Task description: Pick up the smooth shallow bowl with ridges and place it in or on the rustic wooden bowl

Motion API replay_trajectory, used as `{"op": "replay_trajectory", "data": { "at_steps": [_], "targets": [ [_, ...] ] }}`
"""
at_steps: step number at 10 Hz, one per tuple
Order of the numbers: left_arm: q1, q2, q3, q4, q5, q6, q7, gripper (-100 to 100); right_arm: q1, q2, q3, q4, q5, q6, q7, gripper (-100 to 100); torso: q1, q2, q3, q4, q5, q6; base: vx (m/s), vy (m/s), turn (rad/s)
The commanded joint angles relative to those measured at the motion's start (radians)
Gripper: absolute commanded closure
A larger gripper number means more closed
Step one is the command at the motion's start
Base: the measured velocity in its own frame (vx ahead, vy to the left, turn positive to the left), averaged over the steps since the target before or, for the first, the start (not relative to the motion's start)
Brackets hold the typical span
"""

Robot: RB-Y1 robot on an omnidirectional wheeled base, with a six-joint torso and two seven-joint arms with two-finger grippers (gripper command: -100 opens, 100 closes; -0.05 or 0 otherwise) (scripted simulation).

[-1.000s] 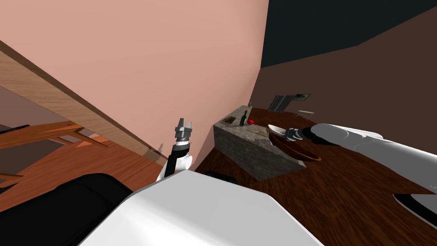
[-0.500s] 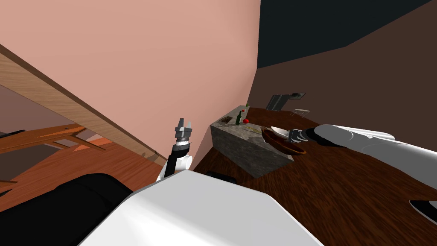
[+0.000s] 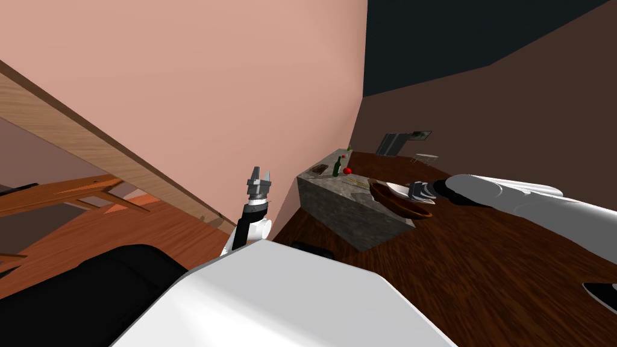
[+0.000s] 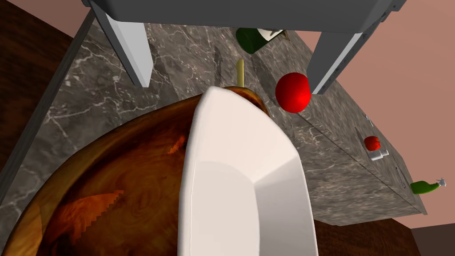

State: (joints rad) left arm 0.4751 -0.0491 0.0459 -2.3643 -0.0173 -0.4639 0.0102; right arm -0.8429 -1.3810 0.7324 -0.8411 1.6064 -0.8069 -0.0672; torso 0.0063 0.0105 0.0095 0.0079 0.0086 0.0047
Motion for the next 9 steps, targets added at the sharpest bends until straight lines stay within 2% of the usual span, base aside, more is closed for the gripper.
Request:
{"op": "replay_trajectory", "data": {
  "at_steps": [1,3,4,5,9],
  "targets": [
    [0.0,0.0,0.0,0.0,0.0,0.0,0.0,0,-0.019,-0.018,0.003,-0.012,0.0,-0.037,-0.013,-100,0.0,0.0,0.0,0.0,0.0,0.0,0.041,-0.029,0.03],
    [0.0,0.0,0.0,0.0,0.0,0.0,0.0,0,-0.041,-0.039,0.006,-0.025,0.0,-0.078,-0.025,-100,-0.001,-0.002,-0.001,-0.001,0.0,0.0,0.053,-0.03,0.025],
    [0.0,0.0,0.0,0.0,0.0,0.0,0.0,0,-0.035,-0.034,0.006,-0.026,0.003,-0.064,-0.025,-100,-0.001,-0.002,-0.001,-0.001,0.0,0.0,0.021,-0.017,0.007],
    [0.0,0.0,0.0,0.0,0.0,0.0,0.0,0,-0.036,-0.036,0.006,-0.028,0.003,-0.069,-0.028,0,-0.001,-0.001,-0.001,-0.001,-0.001,0.0,0.0,0.0,0.0],
    [0.0,0.0,0.0,0.0,0.0,0.0,0.0,0,-0.036,-0.036,0.006,-0.027,0.003,-0.068,-0.028,0,0.001,0.001,0.0,0.0,0.0,0.0,0.0,0.0,0.0]
  ]
}}
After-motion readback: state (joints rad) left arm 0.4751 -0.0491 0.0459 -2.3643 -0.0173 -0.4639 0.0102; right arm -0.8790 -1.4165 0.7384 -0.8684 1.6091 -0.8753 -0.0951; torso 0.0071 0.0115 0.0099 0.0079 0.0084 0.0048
